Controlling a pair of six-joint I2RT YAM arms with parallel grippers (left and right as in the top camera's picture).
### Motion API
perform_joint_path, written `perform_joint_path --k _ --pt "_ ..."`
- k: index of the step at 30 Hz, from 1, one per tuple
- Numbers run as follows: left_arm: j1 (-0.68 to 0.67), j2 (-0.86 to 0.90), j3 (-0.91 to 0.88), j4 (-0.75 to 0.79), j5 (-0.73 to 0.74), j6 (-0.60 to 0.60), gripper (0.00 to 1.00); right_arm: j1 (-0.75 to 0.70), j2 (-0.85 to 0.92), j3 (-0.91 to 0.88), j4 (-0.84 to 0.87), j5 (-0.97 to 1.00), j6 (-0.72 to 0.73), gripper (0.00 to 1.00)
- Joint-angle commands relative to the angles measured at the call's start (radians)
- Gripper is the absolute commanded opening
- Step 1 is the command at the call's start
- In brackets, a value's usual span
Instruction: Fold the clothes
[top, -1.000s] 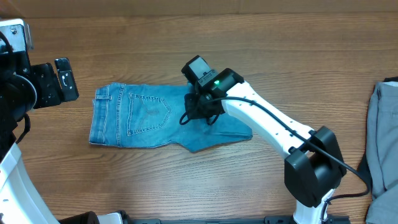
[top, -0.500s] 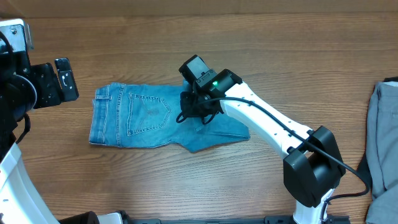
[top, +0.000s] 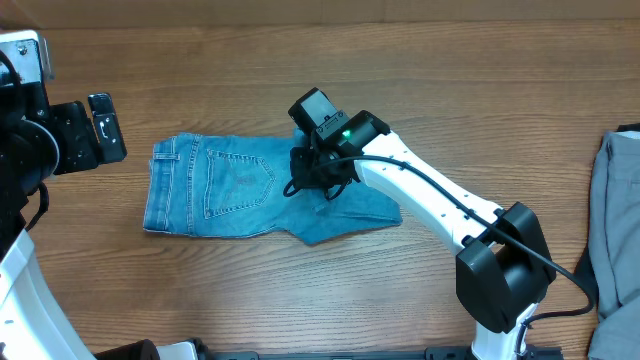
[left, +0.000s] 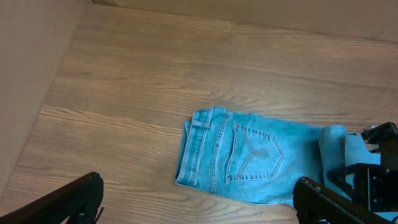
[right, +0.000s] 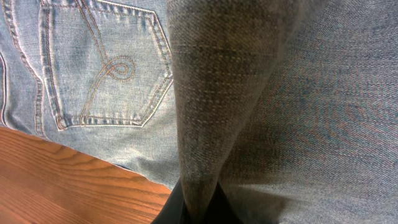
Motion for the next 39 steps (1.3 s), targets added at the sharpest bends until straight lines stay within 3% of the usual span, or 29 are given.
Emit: perform_joint_path --k 1,10,28,33,39 --pt "0.004 -0.003 0.002 0.002 -0.010 -0.017 1.00 0.011 -0.008 0.013 0.019 -0.024 0.010 0.04" --pt "0.004 -0.003 0.002 0.002 -0.010 -0.017 1.00 0.056 0.035 0.013 0.090 -0.032 0.084 0.04" --pt "0.004 -0.003 0.002 0.002 -0.010 -0.017 1.00 0.054 0.008 0.016 0.094 -0.016 0.030 0.04" --pt "0.004 -0.003 0.002 0.002 -0.010 -0.017 1.00 0.024 -0.015 0.028 0.003 0.074 0.026 0.04" --pt "0.004 -0.003 0.002 0.002 -0.010 -0.017 1.00 -0.150 -0.126 0.105 -0.230 0.325 -0.028 0.04"
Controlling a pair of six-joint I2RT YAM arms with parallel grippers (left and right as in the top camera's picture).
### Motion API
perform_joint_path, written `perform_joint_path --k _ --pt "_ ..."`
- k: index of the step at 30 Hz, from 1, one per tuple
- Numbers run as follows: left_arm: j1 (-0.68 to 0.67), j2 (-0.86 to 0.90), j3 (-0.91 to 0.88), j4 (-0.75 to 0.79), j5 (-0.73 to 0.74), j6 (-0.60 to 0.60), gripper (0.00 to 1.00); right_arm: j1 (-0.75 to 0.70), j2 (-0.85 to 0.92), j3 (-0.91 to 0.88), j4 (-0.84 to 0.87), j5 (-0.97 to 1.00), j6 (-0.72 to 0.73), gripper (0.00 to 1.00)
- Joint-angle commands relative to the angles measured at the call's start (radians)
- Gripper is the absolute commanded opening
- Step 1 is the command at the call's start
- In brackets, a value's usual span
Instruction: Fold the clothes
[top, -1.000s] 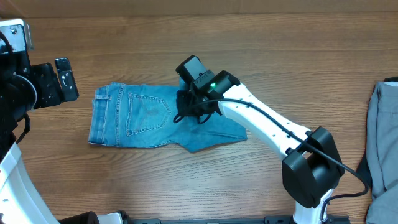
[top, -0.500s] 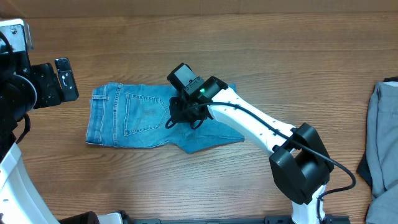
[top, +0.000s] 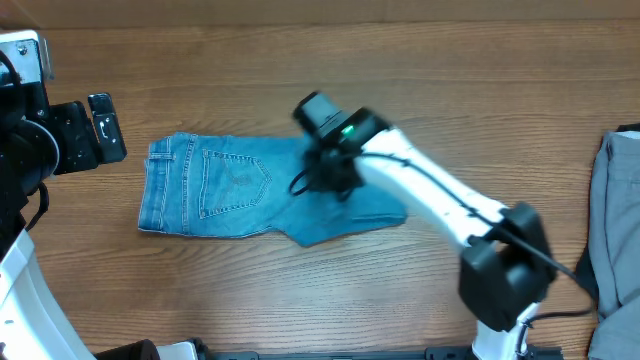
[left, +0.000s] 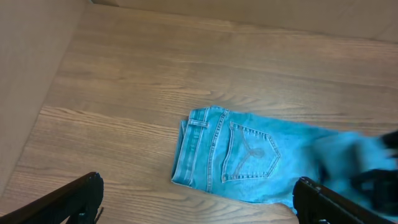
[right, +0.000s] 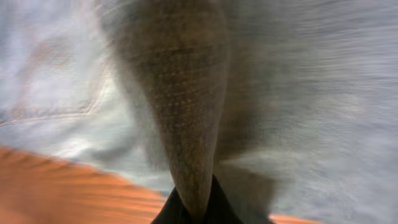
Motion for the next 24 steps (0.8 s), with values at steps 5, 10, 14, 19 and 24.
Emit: perform_joint_path --k 5,10,14,19,24 --pt "0.004 -0.003 0.002 0.002 -0.010 -0.017 1.00 -0.340 -0.159 0.094 -0.138 0.186 -0.114 0.04" --pt "0.004 -0.003 0.002 0.002 -0.010 -0.017 1.00 -0.576 -0.158 0.076 -0.159 0.186 -0.205 0.04" --pt "0.004 -0.003 0.002 0.002 -0.010 -0.017 1.00 -0.719 -0.158 0.076 -0.156 0.156 -0.289 0.04" --pt "0.004 -0.003 0.002 0.002 -0.010 -0.017 1.00 -0.829 -0.158 0.075 -0.180 0.058 -0.400 0.04" --pt "0.004 -0.003 0.002 0.002 -0.010 -0.017 1.00 -0.868 -0.156 0.047 -0.173 0.058 -0.406 0.04"
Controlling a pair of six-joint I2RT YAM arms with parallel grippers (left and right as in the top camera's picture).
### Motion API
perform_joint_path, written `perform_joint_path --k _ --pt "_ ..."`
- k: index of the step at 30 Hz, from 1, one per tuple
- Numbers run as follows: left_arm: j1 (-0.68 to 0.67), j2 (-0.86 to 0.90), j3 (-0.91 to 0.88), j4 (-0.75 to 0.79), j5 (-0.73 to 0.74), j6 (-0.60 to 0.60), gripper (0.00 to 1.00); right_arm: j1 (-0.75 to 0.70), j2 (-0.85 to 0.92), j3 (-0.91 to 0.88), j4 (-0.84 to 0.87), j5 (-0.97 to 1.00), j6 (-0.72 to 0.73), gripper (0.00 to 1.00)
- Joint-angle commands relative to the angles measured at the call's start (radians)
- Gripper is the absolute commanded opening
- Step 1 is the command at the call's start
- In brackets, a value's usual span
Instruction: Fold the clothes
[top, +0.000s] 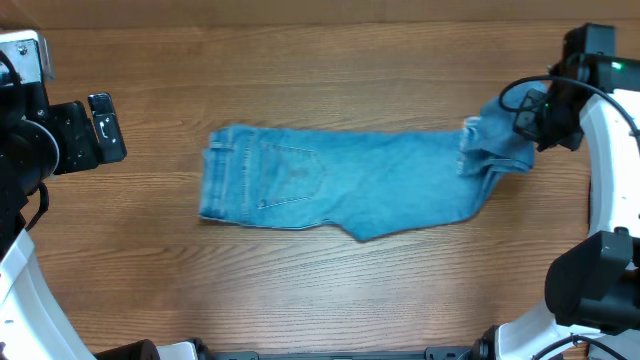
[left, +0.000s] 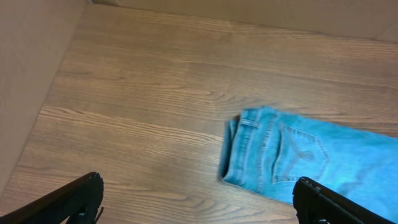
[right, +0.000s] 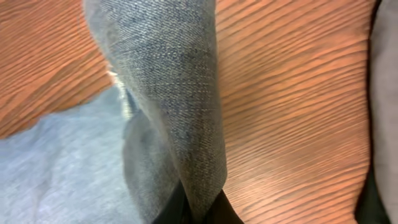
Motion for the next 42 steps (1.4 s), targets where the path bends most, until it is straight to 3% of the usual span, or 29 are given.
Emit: perform_joint_path --k 1,9,10,12,17,21,23,25,26,27,30,35,42 --pt "0.004 -0.003 0.002 0.001 -0.010 -0.017 1.00 -0.010 -0.014 -0.026 0.013 -0.017 -0.041 0.04" --pt "0.004 -0.003 0.002 0.001 -0.010 -0.017 1.00 -0.018 -0.014 -0.067 0.014 0.112 -0.040 0.05" --pt "0.004 -0.003 0.002 0.001 -0.010 -0.017 1.00 -0.023 -0.014 -0.067 0.006 0.137 -0.040 0.09" --pt "0.004 -0.003 0.002 0.001 -0.010 -0.017 1.00 -0.038 -0.014 -0.067 -0.005 0.185 -0.024 0.55" --pt "0.004 -0.003 0.002 0.001 -0.010 -0.017 1.00 -0.109 -0.014 -0.066 -0.023 0.241 0.097 0.69" --pt "0.004 -0.003 0.002 0.001 -0.010 -0.017 1.00 -0.154 -0.018 -0.062 -0.007 0.026 0.076 0.64" --pt "0.004 -0.003 0.002 0.001 -0.010 -0.017 1.00 -0.148 -0.025 -0.062 0.011 -0.180 -0.025 0.61" --pt "0.004 -0.003 0.002 0.001 -0.010 -0.017 1.00 -0.111 -0.029 -0.062 0.014 -0.350 -0.084 0.49" --pt "0.004 -0.003 0.002 0.001 -0.010 -0.017 1.00 -0.084 -0.029 -0.063 0.011 -0.396 -0.093 0.37" --pt "0.004 -0.003 0.002 0.001 -0.010 -0.017 1.00 -0.051 -0.029 -0.068 0.010 -0.416 -0.091 0.25" --pt "0.004 -0.003 0.002 0.001 -0.010 -0.017 1.00 0.093 -0.026 -0.106 0.037 -0.425 -0.045 0.06" --pt "0.004 -0.003 0.002 0.001 -0.010 -0.017 1.00 0.370 -0.019 -0.241 0.215 -0.425 0.145 0.04" --pt "0.004 -0.003 0.002 0.001 -0.010 -0.017 1.00 0.680 -0.002 -0.466 0.637 -0.386 0.428 0.04"
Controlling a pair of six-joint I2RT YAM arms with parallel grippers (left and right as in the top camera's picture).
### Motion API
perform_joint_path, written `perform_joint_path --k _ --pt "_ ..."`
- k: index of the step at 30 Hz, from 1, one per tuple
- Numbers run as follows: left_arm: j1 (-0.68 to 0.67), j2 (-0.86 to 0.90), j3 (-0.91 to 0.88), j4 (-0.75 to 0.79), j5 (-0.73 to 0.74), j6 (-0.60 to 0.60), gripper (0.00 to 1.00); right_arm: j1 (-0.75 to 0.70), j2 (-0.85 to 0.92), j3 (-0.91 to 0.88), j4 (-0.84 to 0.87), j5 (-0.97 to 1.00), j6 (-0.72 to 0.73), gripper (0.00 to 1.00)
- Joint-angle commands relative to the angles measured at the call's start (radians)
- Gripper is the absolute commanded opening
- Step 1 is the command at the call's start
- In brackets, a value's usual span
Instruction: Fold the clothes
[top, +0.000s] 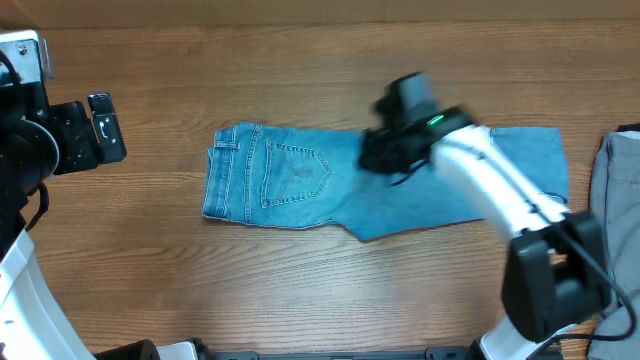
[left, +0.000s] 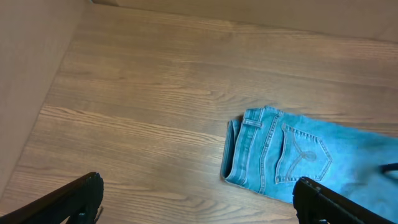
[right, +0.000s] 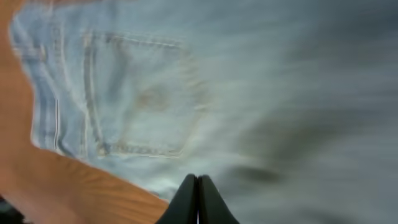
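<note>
A pair of light blue jeans (top: 300, 180) lies stretched out flat across the middle of the table, waistband to the left and leg end (top: 530, 160) to the right. My right gripper (top: 385, 152) hovers over the middle of the jeans, blurred by motion. In the right wrist view its fingertips (right: 199, 182) are pressed together with nothing between them, the back pocket (right: 143, 93) just ahead. My left gripper (left: 196, 190) is open, high over the table's left side, apart from the jeans (left: 298, 158).
A grey garment (top: 618, 200) lies at the table's right edge, just past the leg end. Bare wood table (top: 300, 300) runs in front of and behind the jeans. The left arm's base (top: 30, 150) stands at the far left.
My right gripper held the leg end bunched at the far right. Now the leg lies flat and released, and the gripper is shut and empty over the jeans' middle. The left arm is unchanged.
The jeans first lay doubled over at centre left, my right gripper shut on the folded leg. A moment later it still held it there. Then the leg was drawn out to the far right, the jeans shifted rightward. Now they lie full length, let go.
</note>
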Motion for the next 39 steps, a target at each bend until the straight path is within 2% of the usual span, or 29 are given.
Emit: perform_joint_path --k 1,5,11,16,19,22,24,27,30,34,35,37,39 --pt "0.004 -0.003 0.002 0.001 -0.008 -0.017 1.00 0.085 0.002 -0.076 0.085 0.032 0.165 0.04" --pt "0.004 -0.003 0.002 0.001 -0.008 -0.017 1.00 0.131 0.000 -0.086 0.102 0.067 0.156 0.04" --pt "0.004 -0.003 0.002 0.001 -0.008 -0.017 1.00 0.117 -0.053 -0.062 0.083 0.064 0.051 0.04" --pt "0.004 -0.003 0.002 0.027 0.034 -0.042 1.00 0.089 -0.141 -0.056 0.066 0.087 0.042 0.04" --pt "0.004 -0.003 0.002 0.031 0.175 -0.106 1.00 0.051 -0.198 -0.056 0.035 0.087 0.031 0.04" --pt "-0.019 0.029 -0.002 0.045 0.457 0.034 1.00 -0.005 -0.251 -0.056 -0.010 0.090 0.031 0.04" --pt "-0.071 0.069 -0.021 0.029 0.449 0.040 1.00 -0.049 -0.280 -0.056 -0.035 0.089 0.031 0.05" --pt "-0.177 0.152 -0.076 0.007 0.352 0.018 1.00 -0.109 -0.314 -0.056 -0.063 0.089 0.031 0.05" --pt "-0.274 0.258 -0.122 0.026 0.349 0.012 1.00 -0.170 -0.343 -0.056 -0.095 0.089 0.024 0.06" --pt "-0.332 0.418 -0.129 0.061 0.358 -0.001 1.00 -0.238 -0.368 -0.056 -0.140 0.089 0.023 0.06" --pt "-0.341 0.459 -0.129 0.062 0.362 -0.014 0.93 -0.252 -0.372 -0.056 -0.153 0.089 0.023 0.06" --pt "-0.356 0.542 -0.129 0.059 0.356 -0.025 0.56 -0.277 -0.379 -0.056 -0.182 0.089 0.014 0.06" --pt "-0.368 0.637 -0.129 0.045 0.328 -0.048 0.24 -0.294 -0.381 -0.056 -0.208 0.086 -0.009 0.07"
